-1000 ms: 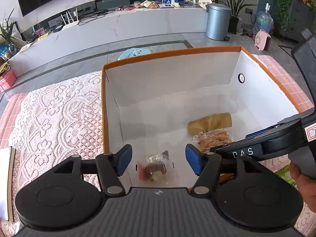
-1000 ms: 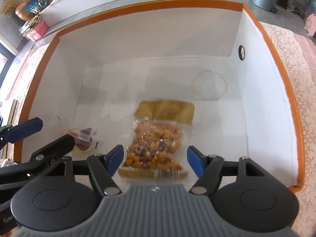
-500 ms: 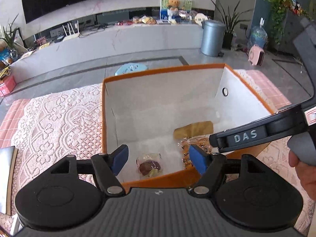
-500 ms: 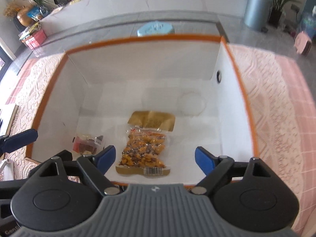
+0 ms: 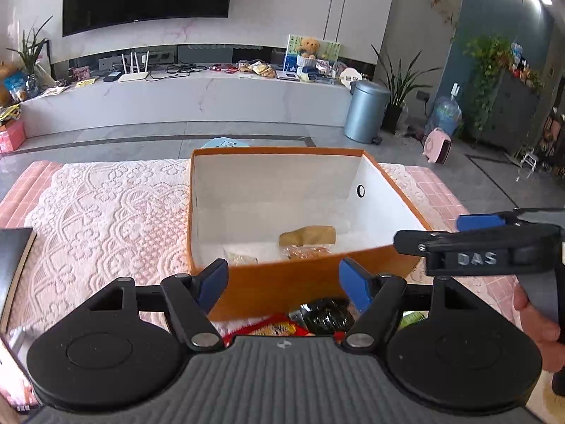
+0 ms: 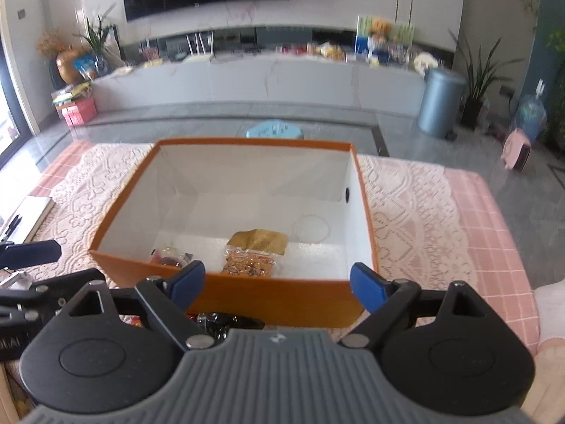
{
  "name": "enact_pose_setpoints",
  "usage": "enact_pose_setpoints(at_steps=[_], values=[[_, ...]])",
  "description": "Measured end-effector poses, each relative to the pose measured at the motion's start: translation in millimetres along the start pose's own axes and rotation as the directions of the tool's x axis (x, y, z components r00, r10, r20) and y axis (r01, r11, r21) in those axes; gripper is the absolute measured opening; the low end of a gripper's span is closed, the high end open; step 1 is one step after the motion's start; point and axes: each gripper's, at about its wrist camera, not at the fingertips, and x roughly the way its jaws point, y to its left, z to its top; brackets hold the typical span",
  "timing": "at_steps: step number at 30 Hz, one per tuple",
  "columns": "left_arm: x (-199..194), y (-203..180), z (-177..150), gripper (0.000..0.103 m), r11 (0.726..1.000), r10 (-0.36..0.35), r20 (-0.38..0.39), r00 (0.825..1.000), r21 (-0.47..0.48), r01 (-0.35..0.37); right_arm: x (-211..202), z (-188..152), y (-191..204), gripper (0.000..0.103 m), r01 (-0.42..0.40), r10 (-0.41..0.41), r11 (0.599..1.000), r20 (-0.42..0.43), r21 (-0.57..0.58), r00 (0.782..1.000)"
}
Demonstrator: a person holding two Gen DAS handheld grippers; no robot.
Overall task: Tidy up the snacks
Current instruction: 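Grasp the Mimi bag with the right tool while the left tool grasps the white spicy strip packet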
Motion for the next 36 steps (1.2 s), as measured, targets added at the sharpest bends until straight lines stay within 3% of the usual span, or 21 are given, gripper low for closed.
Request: enact_pose_setpoints(at_steps=[9,17,31,36], values=[[-20.1,-0.1,-31.1,0.085,1.0,-0.013,0.016,1.0,0.01,0.012,-53.7,-61.6,7.7,0.095,-0.003,0.002,1.0,0.11,0.006,0.994],[-23.0,8.3,-62.1,0.085,0.997,-0.065,-0.038,0.997,0.048,0.066,-67.2,-114.9,6.8,0.095,0.045,-0.046,0.999,0.165,0.012,0.985],[-0.2,20.0,-97.7,0.085,0.996,-0.067,-0.139,0.988,0.047,0.074,-42.3,-143.3,24.4,0.095,0.037,-0.026,0.995,0.111,-0.09,0.993],[18.7,20.6,-107.8,0.085,0.996,-0.045,-0.21,0.977,0.061,0.059,-25.5,-148.2,26.0,0.095,0.016,-0.012,0.996,0.054,-0.084,0.998]])
